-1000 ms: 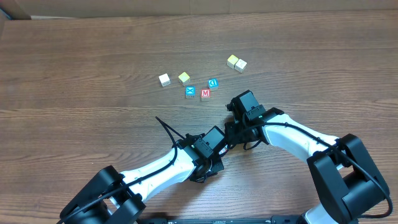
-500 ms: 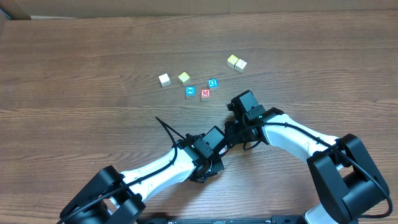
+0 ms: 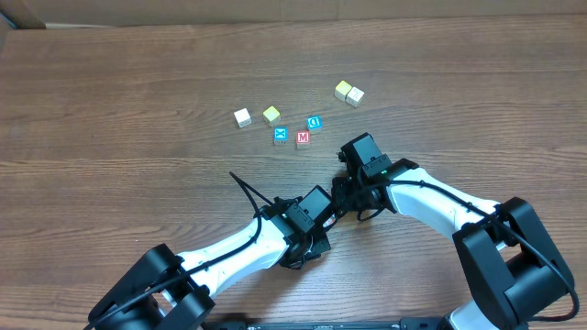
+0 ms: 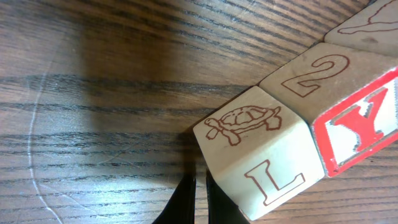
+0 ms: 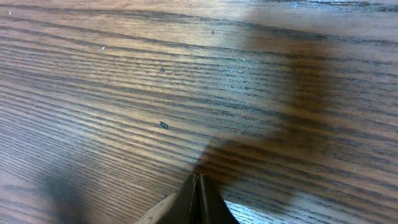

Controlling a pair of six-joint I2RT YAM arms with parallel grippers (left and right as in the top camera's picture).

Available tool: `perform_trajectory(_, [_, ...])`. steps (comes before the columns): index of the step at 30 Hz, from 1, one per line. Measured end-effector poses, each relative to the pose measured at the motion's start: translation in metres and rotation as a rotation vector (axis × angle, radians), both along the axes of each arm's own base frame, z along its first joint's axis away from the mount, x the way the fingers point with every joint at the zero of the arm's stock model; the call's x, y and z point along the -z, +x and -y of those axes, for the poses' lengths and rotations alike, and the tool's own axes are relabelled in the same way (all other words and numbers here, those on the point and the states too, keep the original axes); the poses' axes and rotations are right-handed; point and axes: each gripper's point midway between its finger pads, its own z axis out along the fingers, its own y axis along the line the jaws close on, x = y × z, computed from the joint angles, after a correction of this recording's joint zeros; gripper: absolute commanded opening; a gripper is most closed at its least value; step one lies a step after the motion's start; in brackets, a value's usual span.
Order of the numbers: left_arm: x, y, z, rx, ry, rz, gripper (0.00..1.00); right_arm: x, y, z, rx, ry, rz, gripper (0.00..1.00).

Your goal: Flip 3 blocks

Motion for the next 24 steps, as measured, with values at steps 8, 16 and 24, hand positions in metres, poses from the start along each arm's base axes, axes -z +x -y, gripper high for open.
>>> perform_trajectory(8, [0.000, 0.000, 0.000, 0.000, -0.002, 0.002, 0.04, 0.001, 0.001, 0.007, 0.027, -0.006, -0.016, 0.04])
perform_trajectory(16, [0.000, 0.001, 0.000, -0.001, -0.002, 0.002, 0.04, 0.001, 0.003, 0.018, 0.037, 0.015, -0.044, 0.04])
perform_trajectory(24, [0.000, 0.000, 0.000, -0.001, 0.000, 0.001, 0.04, 0.000, 0.003, 0.017, -0.002, 0.018, -0.032, 0.04])
